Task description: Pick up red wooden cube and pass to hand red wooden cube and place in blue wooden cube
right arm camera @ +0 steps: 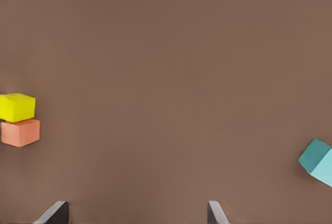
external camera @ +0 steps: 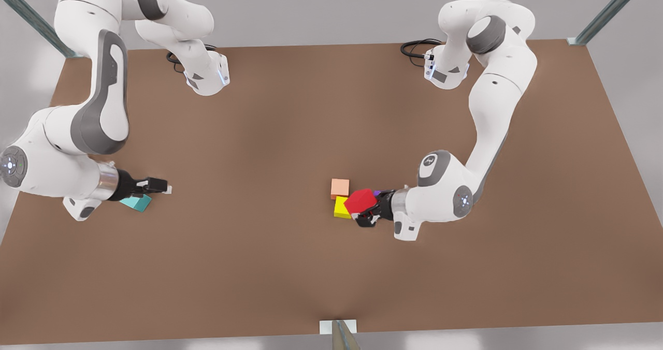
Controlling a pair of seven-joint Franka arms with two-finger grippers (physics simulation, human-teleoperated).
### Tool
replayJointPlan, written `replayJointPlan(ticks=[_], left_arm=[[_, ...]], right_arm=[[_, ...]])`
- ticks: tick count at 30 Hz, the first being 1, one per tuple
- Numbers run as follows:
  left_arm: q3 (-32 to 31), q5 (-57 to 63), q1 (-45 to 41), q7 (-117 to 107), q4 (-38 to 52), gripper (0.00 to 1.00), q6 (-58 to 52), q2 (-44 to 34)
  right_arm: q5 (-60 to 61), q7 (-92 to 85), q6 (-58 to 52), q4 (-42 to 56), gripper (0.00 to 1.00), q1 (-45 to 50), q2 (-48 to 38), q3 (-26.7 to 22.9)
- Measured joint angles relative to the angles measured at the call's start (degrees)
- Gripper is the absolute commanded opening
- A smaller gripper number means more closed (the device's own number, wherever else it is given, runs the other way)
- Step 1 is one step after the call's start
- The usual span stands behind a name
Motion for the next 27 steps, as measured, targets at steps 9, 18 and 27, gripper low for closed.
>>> replayJointPlan(ticks=[9, 18, 27], left_arm=[[-11.40, -8.08, -3.98, 12.83, 0.04, 0.50, 17.96, 9.72], [-15.52, -23.37, 4.70, 34.35, -11.19, 0.49, 25.50, 9.90], [-15.53, -27.59, 4.25, 55.72, -11.42, 0.49, 29.13, 11.27]], right_arm=[[34.21, -25.92, 4.04, 14.56, 1.00, -0.12, 24.45, 2.38], [50.22, -61.96, 7.96, 13.53, 1.00, 0.00, 26.90, 6.38], [58.88, -85.02, 9.83, 11.36, 1.00, 0.53, 27.73, 12.28]])
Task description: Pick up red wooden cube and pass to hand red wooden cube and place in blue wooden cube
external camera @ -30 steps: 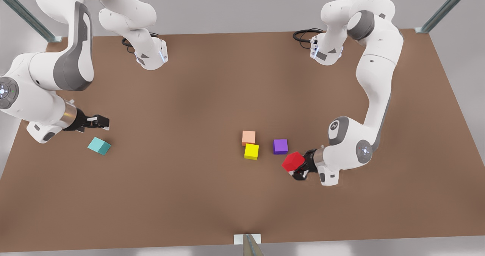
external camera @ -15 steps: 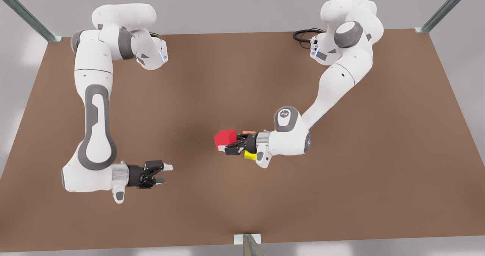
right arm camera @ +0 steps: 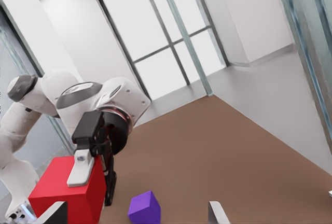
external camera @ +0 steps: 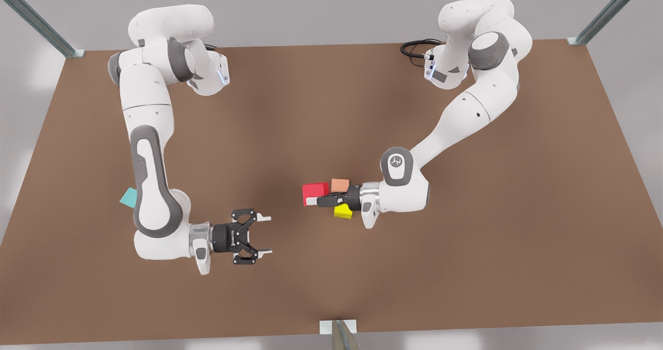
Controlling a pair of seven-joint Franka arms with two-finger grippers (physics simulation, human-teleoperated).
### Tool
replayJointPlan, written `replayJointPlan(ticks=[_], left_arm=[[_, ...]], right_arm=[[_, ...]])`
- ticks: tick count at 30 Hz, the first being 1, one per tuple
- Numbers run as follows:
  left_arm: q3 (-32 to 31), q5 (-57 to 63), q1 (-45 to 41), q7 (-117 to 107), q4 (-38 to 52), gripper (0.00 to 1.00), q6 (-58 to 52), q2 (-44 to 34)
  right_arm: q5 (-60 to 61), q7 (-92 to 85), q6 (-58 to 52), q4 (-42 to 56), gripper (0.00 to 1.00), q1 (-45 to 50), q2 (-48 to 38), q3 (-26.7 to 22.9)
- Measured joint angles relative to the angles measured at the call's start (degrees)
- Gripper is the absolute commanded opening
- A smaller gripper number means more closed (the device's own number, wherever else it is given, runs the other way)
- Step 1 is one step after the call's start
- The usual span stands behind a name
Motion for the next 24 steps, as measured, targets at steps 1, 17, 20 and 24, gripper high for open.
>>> replayJointPlan(ticks=[1, 17, 20, 24], left_arm=[[0.01, -0.18, 0.00, 1.88, 0.00, 0.51, 0.17, 0.13], [0.13, -7.16, -1.12, 21.49, 2.82, 0.52, 1.21, 2.23], [0.19, -7.30, -2.52, 23.74, 5.80, 0.52, 1.32, 3.74], [0.27, -7.44, -3.19, 26.23, 6.85, 0.52, 1.52, 4.42]], right_arm=[[0.29, -1.94, 0.08, -0.69, 1.00, -0.01, -0.01, 0.14], [3.02, -23.06, 0.29, -17.50, 1.00, 0.34, -9.50, 3.01], [3.85, -25.65, 0.53, -19.48, 1.00, 0.65, -9.92, 3.73], [5.05, -28.65, 1.22, -20.91, 1.00, 1.25, -9.84, 4.25]])
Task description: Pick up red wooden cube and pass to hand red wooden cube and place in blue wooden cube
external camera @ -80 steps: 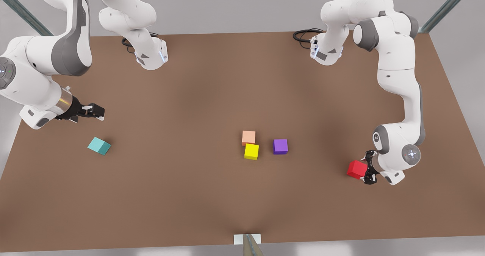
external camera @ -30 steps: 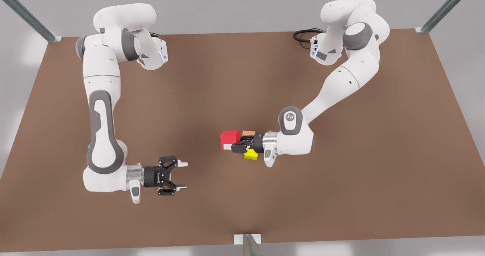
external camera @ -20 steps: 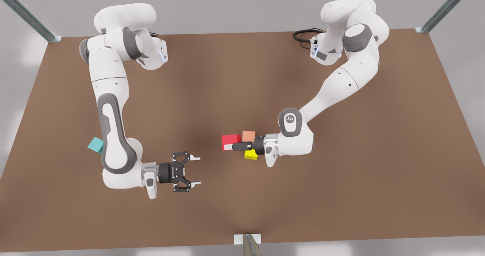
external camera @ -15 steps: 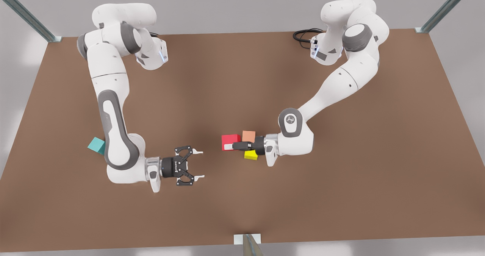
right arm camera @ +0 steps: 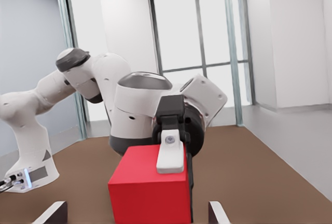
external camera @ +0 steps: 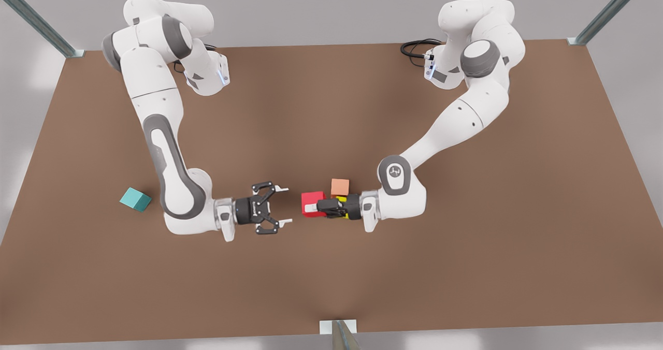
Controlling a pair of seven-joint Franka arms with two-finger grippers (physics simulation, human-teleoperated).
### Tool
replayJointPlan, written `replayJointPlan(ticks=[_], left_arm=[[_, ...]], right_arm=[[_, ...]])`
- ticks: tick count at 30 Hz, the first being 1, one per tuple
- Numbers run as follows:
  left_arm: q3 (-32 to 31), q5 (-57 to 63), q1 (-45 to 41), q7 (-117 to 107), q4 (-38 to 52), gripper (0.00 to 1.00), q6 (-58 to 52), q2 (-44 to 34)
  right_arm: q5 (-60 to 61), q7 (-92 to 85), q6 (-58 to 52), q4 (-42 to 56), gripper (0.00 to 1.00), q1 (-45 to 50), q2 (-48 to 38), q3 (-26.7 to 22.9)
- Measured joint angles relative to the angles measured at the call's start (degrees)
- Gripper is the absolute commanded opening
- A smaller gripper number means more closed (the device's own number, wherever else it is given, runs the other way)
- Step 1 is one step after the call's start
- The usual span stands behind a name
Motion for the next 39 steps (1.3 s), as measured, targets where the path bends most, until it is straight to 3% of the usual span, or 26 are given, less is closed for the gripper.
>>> replayJointPlan(ticks=[39], left_arm=[[-0.01, -2.68, -2.43, 9.20, 0.69, 0.52, 3.36, 0.40]], right_arm=[[6.56, -11.79, 3.26, -0.05, 1.00, 4.52, 3.02, 0.62]])
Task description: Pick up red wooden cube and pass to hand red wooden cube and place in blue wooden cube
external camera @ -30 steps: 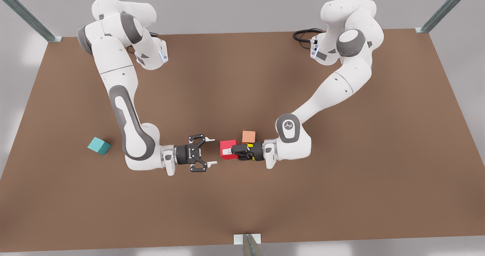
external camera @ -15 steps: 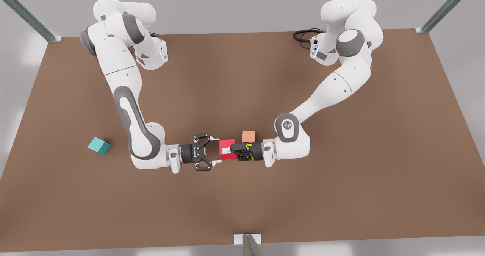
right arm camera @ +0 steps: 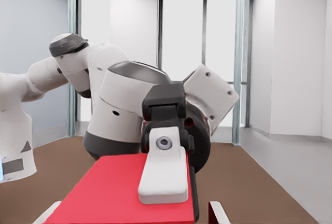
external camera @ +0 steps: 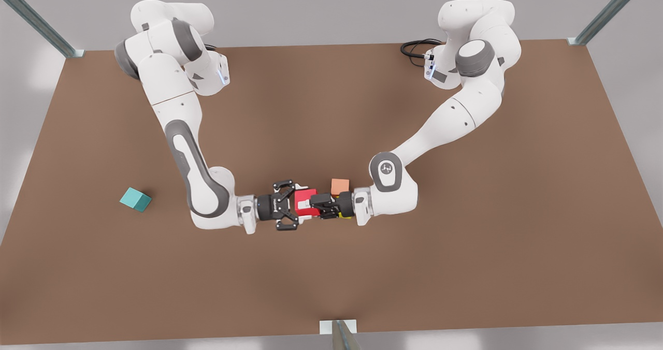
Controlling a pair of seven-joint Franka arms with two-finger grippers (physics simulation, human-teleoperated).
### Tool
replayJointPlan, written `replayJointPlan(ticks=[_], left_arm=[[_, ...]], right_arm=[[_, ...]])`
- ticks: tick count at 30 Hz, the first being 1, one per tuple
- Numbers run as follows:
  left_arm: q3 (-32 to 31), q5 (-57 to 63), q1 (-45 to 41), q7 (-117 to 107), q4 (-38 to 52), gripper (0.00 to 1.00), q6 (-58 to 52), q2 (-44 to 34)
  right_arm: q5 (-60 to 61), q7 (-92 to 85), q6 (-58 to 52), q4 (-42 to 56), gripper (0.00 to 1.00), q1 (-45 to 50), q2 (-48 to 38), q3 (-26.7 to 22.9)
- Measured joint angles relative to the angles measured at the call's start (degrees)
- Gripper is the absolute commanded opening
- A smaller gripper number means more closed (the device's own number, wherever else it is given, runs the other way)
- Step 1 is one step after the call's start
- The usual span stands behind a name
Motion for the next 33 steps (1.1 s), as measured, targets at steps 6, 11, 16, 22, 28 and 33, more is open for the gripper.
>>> replayJointPlan(ticks=[6, 11, 16, 22, 28, 33], left_arm=[[-0.07, -0.22, 0.07, 0.42, -0.01, 0.52, 0.29, -0.13], [-0.08, -0.76, 0.08, 1.21, 0.03, 0.89, 0.18, -0.09], [-0.08, -1.26, 0.10, 2.57, -0.01, 1.00, -0.05, -0.06], [-0.55, -1.17, 3.64, 3.65, -1.53, 1.00, 0.24, -1.09], [-3.54, 0.22, 21.58, 4.78, -13.07, 1.00, -2.73, -5.02], [-16.49, 46.85, 43.37, -2.38, -8.75, 1.00, -36.43, -11.21]], right_arm=[[0.32, -0.36, 0.12, 0.34, 0.42, 0.41, 0.27, -0.05], [0.24, -0.48, 0.19, 0.43, 0.42, 0.48, 0.28, -0.04], [0.27, -0.56, 0.22, 0.43, 0.42, 0.33, 0.28, -0.03], [0.17, -0.62, 0.22, 0.43, 0.42, 0.12, 0.27, -0.10], [-7.16, -0.51, -0.66, 0.46, 0.42, -5.61, 0.05, -0.85], [-35.12, 2.18, -1.74, 6.44, 0.42, -11.78, -0.09, -4.93]])
